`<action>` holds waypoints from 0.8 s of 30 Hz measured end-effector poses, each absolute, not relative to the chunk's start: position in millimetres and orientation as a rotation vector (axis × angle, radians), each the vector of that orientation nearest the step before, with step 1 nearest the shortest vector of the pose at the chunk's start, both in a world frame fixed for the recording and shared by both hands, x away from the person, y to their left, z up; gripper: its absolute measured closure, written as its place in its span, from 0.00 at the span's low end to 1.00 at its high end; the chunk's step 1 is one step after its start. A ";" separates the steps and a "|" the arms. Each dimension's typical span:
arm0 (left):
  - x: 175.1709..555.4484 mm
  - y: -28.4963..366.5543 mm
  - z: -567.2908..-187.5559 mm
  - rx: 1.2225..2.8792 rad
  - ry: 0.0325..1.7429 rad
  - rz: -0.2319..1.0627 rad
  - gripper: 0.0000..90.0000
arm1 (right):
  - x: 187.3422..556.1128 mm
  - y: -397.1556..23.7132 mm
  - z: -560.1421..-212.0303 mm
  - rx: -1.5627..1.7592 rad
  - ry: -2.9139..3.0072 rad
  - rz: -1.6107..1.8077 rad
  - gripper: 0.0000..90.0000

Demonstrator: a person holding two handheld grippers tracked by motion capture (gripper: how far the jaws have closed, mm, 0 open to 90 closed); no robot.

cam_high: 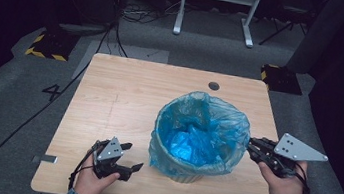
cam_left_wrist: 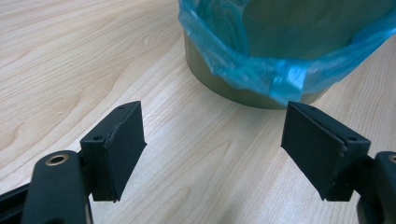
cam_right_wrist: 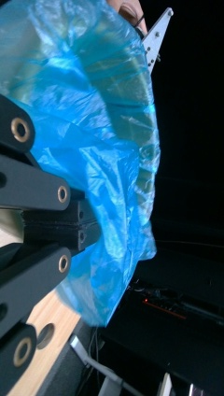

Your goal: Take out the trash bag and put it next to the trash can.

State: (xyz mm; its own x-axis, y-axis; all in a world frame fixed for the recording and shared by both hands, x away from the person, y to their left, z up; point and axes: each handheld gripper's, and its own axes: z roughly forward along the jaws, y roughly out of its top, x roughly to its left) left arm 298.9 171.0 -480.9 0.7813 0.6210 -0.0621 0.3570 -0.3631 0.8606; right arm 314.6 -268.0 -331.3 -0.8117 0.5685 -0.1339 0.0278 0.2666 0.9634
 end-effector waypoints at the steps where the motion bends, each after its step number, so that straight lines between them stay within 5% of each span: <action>1: 298.1 171.1 -480.8 1.985 0.739 0.335 0.23 | 315.3 -264.7 -329.3 0.527 2.089 1.569 1.00; 24: 304.2 151.7 -472.5 1.985 0.673 0.327 0.22 | 331.0 -225.6 -313.6 0.466 2.153 1.549 0.99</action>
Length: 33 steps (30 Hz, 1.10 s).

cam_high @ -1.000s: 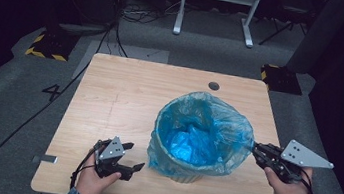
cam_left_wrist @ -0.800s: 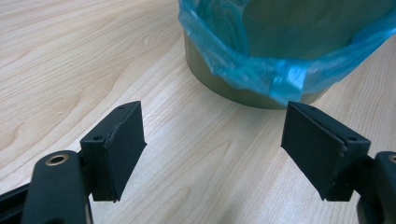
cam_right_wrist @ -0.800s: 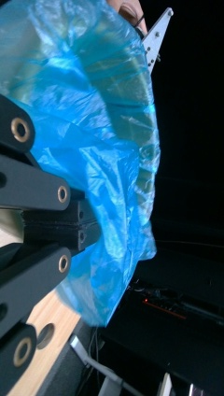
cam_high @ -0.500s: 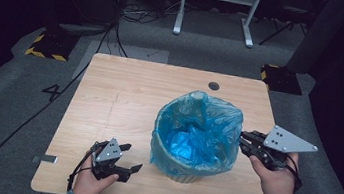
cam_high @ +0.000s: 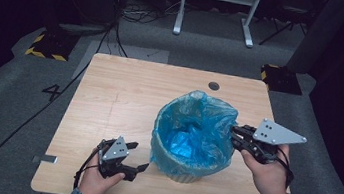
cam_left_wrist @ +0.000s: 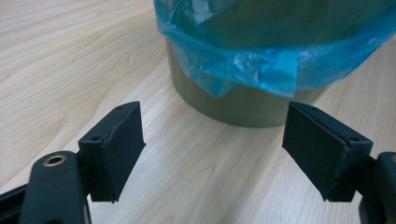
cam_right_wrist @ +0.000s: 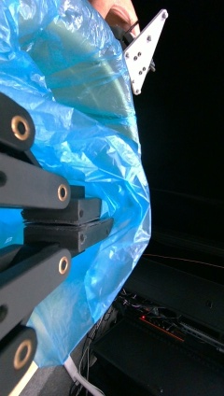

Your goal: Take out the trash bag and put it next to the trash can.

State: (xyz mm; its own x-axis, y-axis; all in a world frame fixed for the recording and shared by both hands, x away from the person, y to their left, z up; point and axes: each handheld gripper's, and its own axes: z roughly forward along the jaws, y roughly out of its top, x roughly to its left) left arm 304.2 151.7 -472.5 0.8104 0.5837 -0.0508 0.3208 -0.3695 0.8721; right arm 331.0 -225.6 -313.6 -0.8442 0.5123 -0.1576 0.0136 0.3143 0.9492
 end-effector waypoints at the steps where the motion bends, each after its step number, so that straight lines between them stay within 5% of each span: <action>1: 305.4 149.8 -472.3 1.982 0.669 0.326 0.22 | 330.8 -225.9 -313.5 0.469 2.151 1.548 0.99; 13: 316.4 130.8 -475.3 1.959 0.610 0.277 0.25 | 325.7 -229.7 -315.8 0.481 2.145 1.521 0.96; 22: 310.0 129.6 -467.4 1.955 0.552 0.238 0.91 | 322.3 -233.5 -318.5 0.496 2.148 1.501 0.96; 33: 291.3 154.0 -440.7 1.898 0.569 0.270 0.99 | 324.5 -244.5 -319.9 0.516 2.136 1.504 0.96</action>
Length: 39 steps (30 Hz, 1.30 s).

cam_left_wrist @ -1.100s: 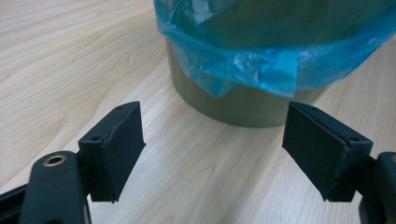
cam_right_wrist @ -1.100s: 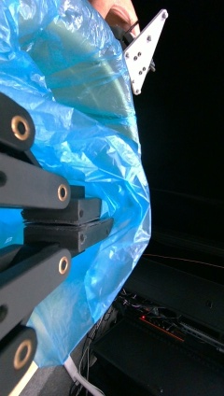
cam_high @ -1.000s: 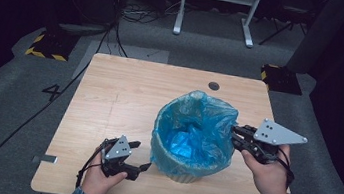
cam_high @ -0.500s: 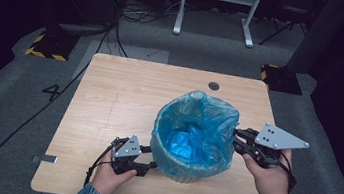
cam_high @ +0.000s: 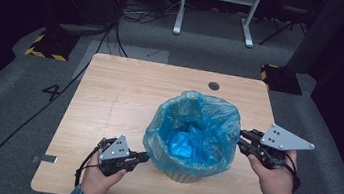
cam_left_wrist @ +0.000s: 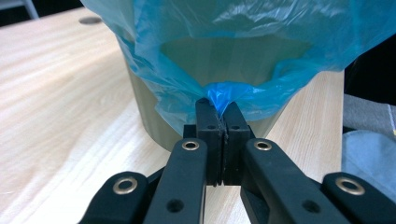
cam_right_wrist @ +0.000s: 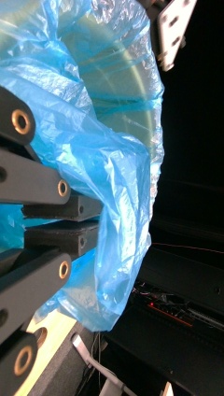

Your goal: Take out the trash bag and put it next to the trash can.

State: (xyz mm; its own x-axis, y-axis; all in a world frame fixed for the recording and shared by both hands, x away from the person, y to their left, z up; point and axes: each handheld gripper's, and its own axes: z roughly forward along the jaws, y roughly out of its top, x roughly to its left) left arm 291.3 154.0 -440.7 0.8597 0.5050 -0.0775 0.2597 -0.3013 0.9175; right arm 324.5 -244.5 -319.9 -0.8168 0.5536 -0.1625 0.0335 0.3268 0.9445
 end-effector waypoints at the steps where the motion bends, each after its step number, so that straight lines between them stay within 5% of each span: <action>1: 289.9 156.5 -437.0 1.889 0.568 0.277 0.99 | 324.9 -245.3 -319.7 0.516 2.133 1.506 0.96; 17: 285.9 173.7 -367.7 1.818 0.529 0.369 0.99 | 329.3 -241.3 -308.3 0.486 2.124 1.535 0.96; 33: 318.3 139.4 -315.5 1.796 0.482 0.398 0.99 | 331.4 -212.0 -303.9 0.436 2.183 1.514 0.95; 38: 329.6 123.0 -309.0 1.803 0.466 0.383 0.99 | 336.0 -197.5 -306.2 0.432 2.235 1.510 0.84; 39: 331.1 119.6 -307.9 1.805 0.460 0.381 0.99 | 338.2 -191.5 -308.0 0.442 2.264 1.515 0.69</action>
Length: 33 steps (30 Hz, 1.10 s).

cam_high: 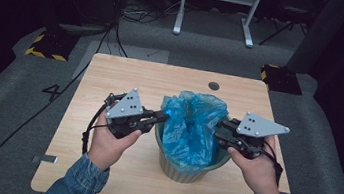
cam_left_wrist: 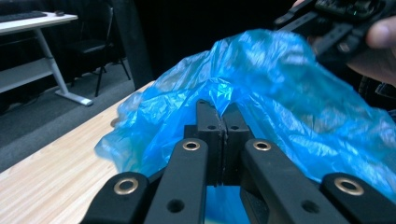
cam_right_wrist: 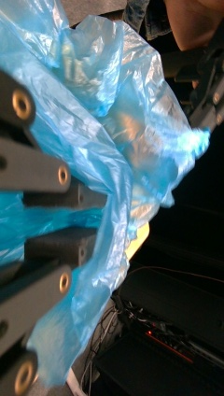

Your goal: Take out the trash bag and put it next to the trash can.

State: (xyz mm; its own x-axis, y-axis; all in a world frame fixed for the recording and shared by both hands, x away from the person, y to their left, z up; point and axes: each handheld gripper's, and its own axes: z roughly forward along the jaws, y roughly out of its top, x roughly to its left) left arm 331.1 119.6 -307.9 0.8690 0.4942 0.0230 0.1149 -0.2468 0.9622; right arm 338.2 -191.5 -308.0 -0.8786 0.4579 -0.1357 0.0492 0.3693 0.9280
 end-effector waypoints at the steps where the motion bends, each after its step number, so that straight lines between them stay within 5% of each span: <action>1: 333.6 113.7 -305.8 1.811 0.452 0.385 0.99 | 339.4 -188.7 -309.0 0.446 2.276 1.521 0.62; 4: 336.4 107.4 -303.2 1.815 0.444 0.383 0.99 | 341.1 -180.1 -311.0 0.452 2.297 1.517 0.47; 9: 338.0 97.4 -299.7 1.821 0.434 0.373 0.99 | 341.2 -165.3 -311.2 0.426 2.342 1.483 0.40; 28: 329.6 69.7 -280.2 1.822 0.346 0.353 0.99 | 355.6 -126.9 -303.0 0.409 2.439 1.380 0.39; 31: 327.9 67.8 -278.7 1.822 0.332 0.353 0.99 | 360.4 -120.9 -307.6 0.391 2.459 1.393 0.62; 33: 327.1 70.8 -278.7 1.812 0.337 0.354 0.99 | 362.5 -119.0 -310.2 0.375 2.468 1.378 0.86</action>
